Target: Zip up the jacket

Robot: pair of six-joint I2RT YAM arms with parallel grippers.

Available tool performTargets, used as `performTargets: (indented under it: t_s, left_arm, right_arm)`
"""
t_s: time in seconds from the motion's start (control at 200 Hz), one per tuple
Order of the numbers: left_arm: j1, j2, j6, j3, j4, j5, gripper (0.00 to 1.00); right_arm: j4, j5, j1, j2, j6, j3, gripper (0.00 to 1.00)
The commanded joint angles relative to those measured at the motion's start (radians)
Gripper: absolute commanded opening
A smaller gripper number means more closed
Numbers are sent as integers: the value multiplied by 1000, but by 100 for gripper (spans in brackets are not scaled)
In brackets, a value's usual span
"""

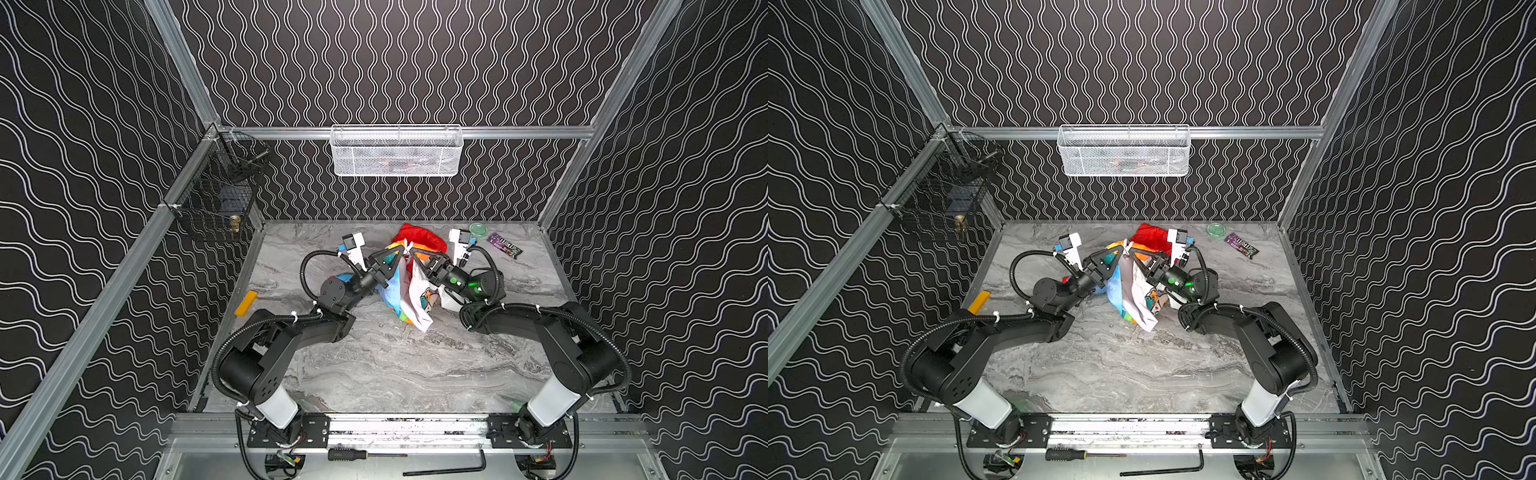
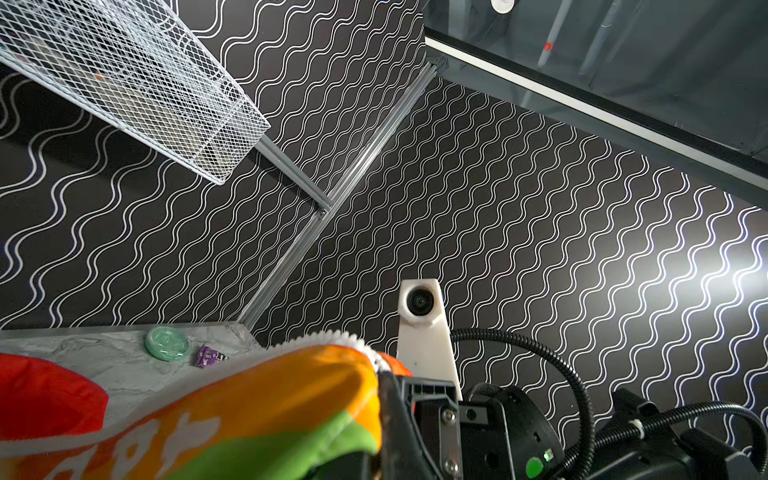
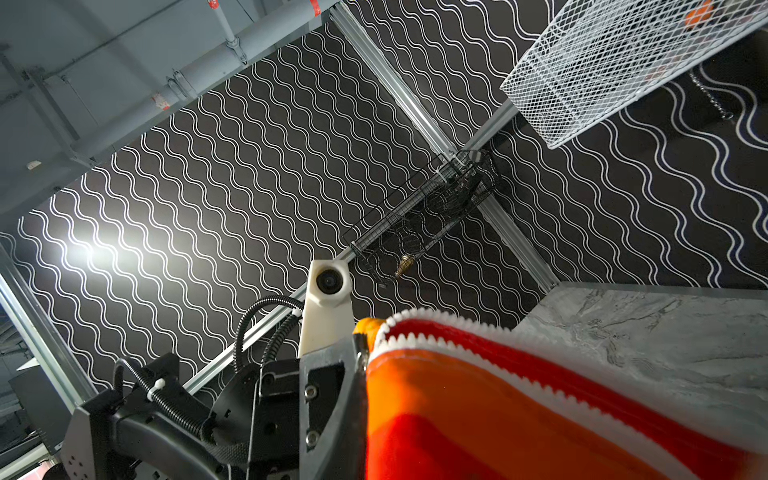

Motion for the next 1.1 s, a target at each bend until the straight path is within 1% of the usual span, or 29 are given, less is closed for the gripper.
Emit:
performTargets:
  t_s: [0.0, 0.15, 0.32, 0.771, 1.096]
  left_arm:
    - [0, -8, -14, -8, 38, 26, 0]
    - [0, -9, -19, -13, 38, 28, 0]
    - [0, -7, -25, -19, 38, 30, 0]
    - [1, 24, -43, -61, 37, 11, 0]
    - [2, 19, -59, -82, 17, 16, 0]
  right_arm:
    - [60, 52, -3, 1, 21, 22, 0]
    - [56, 76, -11, 6, 35, 33, 0]
    - [35, 67, -12, 16, 51, 54, 0]
    - [-29, 56, -25, -36, 38, 0, 0]
    - [-86, 54, -36, -24, 57, -3, 0]
